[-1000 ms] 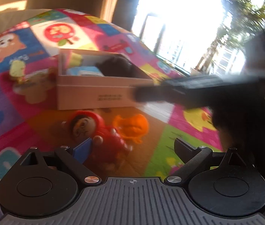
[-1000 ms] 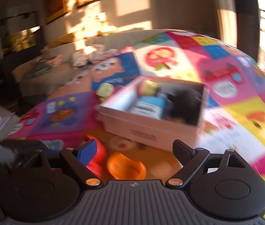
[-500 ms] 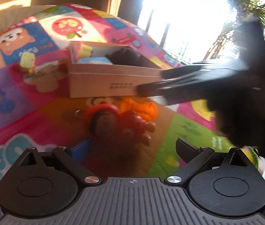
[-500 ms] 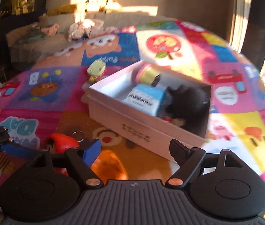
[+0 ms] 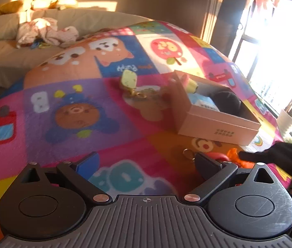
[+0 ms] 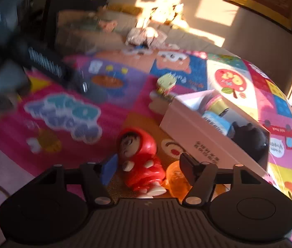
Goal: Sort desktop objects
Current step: 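Grasp the red hooded doll with the right gripper and lift it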
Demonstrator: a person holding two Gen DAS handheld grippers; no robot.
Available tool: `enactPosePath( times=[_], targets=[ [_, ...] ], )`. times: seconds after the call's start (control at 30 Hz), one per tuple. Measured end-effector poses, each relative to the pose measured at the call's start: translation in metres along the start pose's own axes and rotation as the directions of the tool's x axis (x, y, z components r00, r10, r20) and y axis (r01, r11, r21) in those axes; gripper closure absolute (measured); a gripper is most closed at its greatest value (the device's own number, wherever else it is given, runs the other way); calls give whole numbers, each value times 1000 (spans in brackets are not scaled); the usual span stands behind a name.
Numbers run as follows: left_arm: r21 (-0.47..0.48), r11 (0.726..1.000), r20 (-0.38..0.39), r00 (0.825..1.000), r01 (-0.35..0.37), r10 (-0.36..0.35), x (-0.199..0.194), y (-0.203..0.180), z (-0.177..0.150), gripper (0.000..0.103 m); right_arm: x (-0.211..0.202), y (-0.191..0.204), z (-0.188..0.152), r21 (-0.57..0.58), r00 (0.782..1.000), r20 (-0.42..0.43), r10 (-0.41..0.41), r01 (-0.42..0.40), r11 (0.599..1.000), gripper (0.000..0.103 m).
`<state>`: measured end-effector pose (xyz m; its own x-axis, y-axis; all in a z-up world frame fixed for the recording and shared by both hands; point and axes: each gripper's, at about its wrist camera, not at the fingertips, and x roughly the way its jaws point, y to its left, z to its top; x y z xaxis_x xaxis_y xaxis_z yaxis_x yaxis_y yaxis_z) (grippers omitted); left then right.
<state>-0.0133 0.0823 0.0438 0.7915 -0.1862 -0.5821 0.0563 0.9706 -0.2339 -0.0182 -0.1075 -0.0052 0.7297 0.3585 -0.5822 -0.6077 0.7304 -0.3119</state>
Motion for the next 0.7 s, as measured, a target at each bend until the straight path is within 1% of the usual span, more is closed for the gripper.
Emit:
enactPosePath(
  times=[0.03, 0.07, 0.13, 0.17, 0.2, 0.23, 0.27, 0.33, 0.37, 0.4, 0.43, 0.5, 0.53, 0.57, 0.6, 0.67, 0.7],
  targets=[
    [-4, 1000, -2, 1000, -2, 2, 0, 2, -1, 1, 6, 2, 0, -12, 1000, -19, -2, 2, 1000, 52],
    [-8, 1000, -6, 1000, -4, 4, 1, 4, -3, 1, 10, 2, -1, -10, 999, -39, 8, -8, 1000, 56],
    [-24, 1000, -17, 1000, -10, 10, 0, 10, -8, 1, 12, -1, 1, 32, 998, -59, 14, -12, 999, 57],
    [-32, 999, -21, 1000, -14, 13, 1, 13, -9, 1, 11, -5, 3, 74, 997, -71, 29, -24, 997, 57],
    [-41, 999, -26, 1000, -17, 16, 2, 16, -10, 1, 10, -11, 5, 151, 994, -89, 63, -49, 987, 57],
    [-51, 998, -29, 999, -21, 20, 3, 18, -10, 1, 10, -21, 8, 258, 987, -105, 120, -90, 962, 58],
    [-58, 998, -29, 999, -23, 21, 3, 20, -10, 1, 10, -31, 9, 361, 976, -112, 186, -135, 923, 59],
    [-66, 998, -27, 1000, -17, 15, 2, 21, -10, 1, 13, -49, 8, 553, 941, -91, 325, -223, 803, 59],
    [-64, 998, -25, 1000, -14, 12, 2, 20, -10, 1, 15, -55, 6, 622, 924, -72, 375, -252, 741, 59],
    [-61, 998, -24, 1000, -11, 10, 2, 19, -10, 1, 18, -59, 3, 685, 904, -50, 424, -278, 673, 59],
    [-59, 998, -24, 1000, -10, 8, 2, 19, -10, 1, 23, -63, -2, 745, 880, -22, 474, -302, 595, 59],
    [-59, 998, -27, 1000, -8, 7, 2, 18, -10, 1, 34, -64, -13, 822, 835, 28, 549, -332, 463, 59],
    [-58, 998, -30, 1000, -9, 7, 2, 17, -11, 1, 37, -62, -17, 841, 823, 44, 567, -337, 424, 59],
    [-56, 998, -33, 999, -10, 8, 2, 17, -11, 1, 38, -60, -20, 844, 824, 48, 564, -336, 419, 57],
    [-53, 999, -36, 999, -9, 7, 2, 16, -12, 1, 35, -57, -22, 833, 837, 46, 545, -333, 441, 54],
    [-47, 999, -42, 999, -7, 5, 2, 15, -14, 1, 24, -51, -21, 787, 876, 44, 480, -326, 523, 47],
    [-45, 999, -46, 999, -4, 2, 2, 14, -15, 1, 15, -50, -19, 754, 898, 39, 438, -314, 577, 46]
  ],
)
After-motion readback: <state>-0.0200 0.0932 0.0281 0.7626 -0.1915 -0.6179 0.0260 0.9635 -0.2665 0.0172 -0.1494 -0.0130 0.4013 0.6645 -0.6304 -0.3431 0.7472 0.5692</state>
